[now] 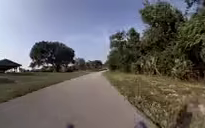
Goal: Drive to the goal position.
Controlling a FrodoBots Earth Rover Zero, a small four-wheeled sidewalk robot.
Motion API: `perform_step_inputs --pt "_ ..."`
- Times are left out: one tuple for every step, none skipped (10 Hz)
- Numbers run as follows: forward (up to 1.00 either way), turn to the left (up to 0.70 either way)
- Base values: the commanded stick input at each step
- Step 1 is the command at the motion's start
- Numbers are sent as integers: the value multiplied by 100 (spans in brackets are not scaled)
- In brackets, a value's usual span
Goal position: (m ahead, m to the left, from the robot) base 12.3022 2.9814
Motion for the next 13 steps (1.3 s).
perform_step_inputs --pt "100 6" --pt "100 4" --pt "100 20" --pt "100 37" --pt "100 35" --pt "100 33" --pt "100 30" --pt "100 28" --pt "100 26" --pt "100 23" --pt "100 21" --pt "100 19" --pt "100 18"
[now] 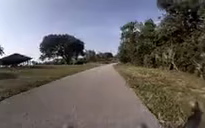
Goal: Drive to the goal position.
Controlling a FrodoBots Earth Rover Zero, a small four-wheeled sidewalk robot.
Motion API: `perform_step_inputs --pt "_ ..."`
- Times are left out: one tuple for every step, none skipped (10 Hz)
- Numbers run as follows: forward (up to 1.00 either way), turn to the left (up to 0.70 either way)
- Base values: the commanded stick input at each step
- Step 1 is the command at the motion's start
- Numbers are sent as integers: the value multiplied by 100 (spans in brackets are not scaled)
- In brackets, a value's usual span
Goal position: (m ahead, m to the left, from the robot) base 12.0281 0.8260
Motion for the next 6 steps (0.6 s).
perform_step_inputs --pt "100 18" --pt "100 18" --pt "100 18" --pt "100 18" --pt "100 18" --pt "100 18"
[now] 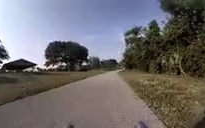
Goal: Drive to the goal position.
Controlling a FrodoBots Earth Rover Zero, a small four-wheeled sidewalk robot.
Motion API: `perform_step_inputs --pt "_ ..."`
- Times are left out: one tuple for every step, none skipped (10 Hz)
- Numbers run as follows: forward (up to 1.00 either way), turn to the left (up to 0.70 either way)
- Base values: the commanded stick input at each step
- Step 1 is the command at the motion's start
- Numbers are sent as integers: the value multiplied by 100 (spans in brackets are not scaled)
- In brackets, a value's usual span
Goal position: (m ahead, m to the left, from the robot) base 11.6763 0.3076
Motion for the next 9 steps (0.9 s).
perform_step_inputs --pt "100 19" --pt "100 19" --pt "100 19" --pt "100 19" --pt "100 19" --pt "100 19" --pt "100 18" --pt "100 18" --pt "100 18"
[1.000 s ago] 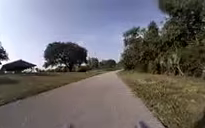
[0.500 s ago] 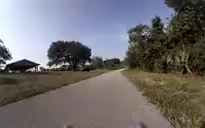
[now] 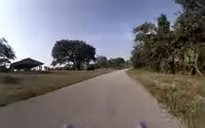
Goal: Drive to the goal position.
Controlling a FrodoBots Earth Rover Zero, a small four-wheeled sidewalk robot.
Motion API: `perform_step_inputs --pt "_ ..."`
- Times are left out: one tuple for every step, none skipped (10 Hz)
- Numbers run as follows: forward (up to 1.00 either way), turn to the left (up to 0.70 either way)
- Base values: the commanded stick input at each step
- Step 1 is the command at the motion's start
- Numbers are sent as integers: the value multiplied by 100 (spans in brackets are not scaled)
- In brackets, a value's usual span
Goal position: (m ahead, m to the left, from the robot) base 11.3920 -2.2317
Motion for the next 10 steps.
perform_step_inputs --pt "100 18" --pt "100 18" --pt "100 19" --pt "100 19" --pt "100 13" --pt "100 9" --pt "100 8" --pt "100 7" --pt "100 5" --pt "100 4"
